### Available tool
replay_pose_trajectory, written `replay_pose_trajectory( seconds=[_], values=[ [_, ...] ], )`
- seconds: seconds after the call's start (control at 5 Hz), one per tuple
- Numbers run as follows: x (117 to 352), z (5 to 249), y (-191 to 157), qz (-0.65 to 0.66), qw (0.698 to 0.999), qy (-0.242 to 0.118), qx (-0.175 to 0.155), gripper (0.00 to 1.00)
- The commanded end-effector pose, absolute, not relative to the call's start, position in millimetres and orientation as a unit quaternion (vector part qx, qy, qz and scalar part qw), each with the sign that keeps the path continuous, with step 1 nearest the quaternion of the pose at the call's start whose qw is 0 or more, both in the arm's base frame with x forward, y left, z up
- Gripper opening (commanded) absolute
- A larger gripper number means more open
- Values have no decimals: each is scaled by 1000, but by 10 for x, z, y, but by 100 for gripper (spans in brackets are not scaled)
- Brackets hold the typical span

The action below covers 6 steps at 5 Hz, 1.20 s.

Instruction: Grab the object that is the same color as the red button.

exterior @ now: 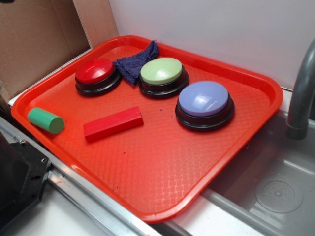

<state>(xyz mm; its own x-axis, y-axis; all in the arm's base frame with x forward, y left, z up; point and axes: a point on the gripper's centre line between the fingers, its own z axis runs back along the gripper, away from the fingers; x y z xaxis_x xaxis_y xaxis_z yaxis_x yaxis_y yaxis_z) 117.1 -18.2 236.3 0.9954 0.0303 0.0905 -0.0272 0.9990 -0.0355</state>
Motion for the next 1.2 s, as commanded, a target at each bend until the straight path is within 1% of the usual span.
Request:
replay_pose_trajectory(
  seconds=[0.0, 0.4, 0.6, 1.0],
  values=[
    [1171, 2363, -182, 14, 999, -46, -17, 100],
    [1296, 2090, -245, 21, 997, -71, -8, 100],
    [1380, 1849, -275, 8, 998, -67, -1, 100],
    [1478, 1385, -425, -17, 996, -86, 29, 100]
  ],
)
